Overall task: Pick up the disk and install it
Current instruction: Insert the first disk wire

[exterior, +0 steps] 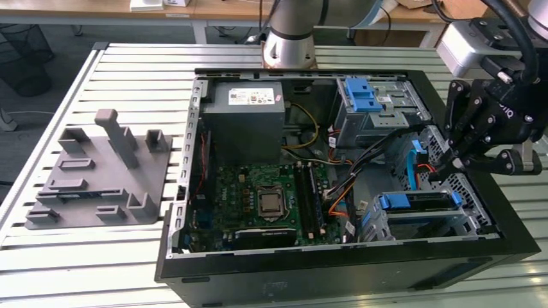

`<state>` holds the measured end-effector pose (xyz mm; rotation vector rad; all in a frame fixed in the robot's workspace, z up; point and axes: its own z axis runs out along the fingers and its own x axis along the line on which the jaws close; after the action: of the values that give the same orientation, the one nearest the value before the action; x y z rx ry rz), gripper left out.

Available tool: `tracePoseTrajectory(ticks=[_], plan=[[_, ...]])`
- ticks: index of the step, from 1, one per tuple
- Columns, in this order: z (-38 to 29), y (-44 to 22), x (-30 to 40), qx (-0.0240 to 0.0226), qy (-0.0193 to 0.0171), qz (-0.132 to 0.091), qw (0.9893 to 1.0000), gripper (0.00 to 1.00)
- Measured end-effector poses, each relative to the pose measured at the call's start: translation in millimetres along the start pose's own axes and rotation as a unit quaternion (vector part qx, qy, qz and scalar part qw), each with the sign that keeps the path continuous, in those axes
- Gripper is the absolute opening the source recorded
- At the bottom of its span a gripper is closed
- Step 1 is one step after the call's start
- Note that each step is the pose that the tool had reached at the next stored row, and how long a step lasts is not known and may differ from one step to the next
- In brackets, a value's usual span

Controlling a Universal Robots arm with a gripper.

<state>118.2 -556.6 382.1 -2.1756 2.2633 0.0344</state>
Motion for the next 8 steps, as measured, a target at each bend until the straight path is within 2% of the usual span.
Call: tracePoseTrajectory(ticks=[5,8], plan=[[4.6,-2.7,-3.7,0.0005,-0.0001,0.000,1.0000,0.11],[6.7,-2.8,-3.8,0.0056,-0.0002,0.000,1.0000,0.11]])
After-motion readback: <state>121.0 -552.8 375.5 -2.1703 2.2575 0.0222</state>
